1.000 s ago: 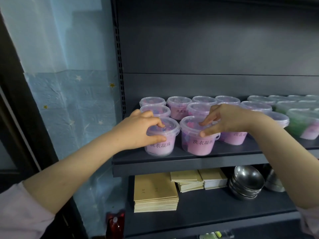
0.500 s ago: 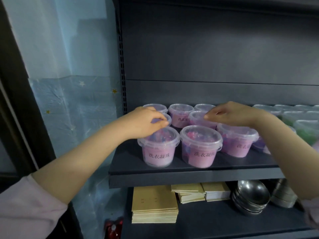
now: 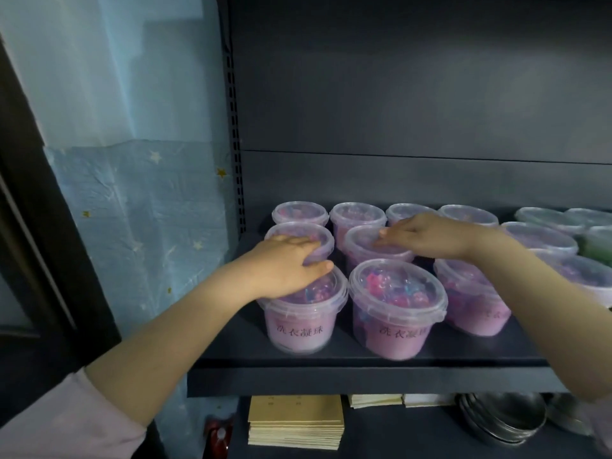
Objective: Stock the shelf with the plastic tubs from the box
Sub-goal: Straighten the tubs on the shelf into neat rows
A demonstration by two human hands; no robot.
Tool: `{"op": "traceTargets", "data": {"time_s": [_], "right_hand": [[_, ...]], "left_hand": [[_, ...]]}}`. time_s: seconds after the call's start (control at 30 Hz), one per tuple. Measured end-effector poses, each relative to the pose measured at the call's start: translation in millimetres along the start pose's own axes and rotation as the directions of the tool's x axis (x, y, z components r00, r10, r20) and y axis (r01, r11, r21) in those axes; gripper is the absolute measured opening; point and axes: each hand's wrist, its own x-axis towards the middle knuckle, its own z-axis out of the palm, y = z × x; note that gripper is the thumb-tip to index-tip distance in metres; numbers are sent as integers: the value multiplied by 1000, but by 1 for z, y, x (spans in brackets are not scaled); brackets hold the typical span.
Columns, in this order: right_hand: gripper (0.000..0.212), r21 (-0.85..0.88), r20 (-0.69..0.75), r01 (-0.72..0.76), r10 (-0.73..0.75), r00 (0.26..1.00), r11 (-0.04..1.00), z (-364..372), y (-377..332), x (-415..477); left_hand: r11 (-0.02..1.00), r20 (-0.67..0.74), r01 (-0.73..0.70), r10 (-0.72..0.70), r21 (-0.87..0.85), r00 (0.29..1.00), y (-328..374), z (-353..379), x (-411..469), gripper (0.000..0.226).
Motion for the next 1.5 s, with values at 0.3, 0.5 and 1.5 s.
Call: {"op": "traceTargets", "data": {"time_s": [0.3,0.5,1.5], "right_hand": [[80,-108,2,-17,17,1000,994,6,-12,18],[65,13,21,50,-51,998,999,6,-17,-1],[33,53,-292,169,-146,945,984,-4,38,-95]], "left_hand": [[1000,-11,-11,11,1,1000,0,1,1,69],[1000,-3,-23,23,-6,1000,3,0,-1,63],[996,-109,-32,23,-88,994,36,-27,-7,61]]}}
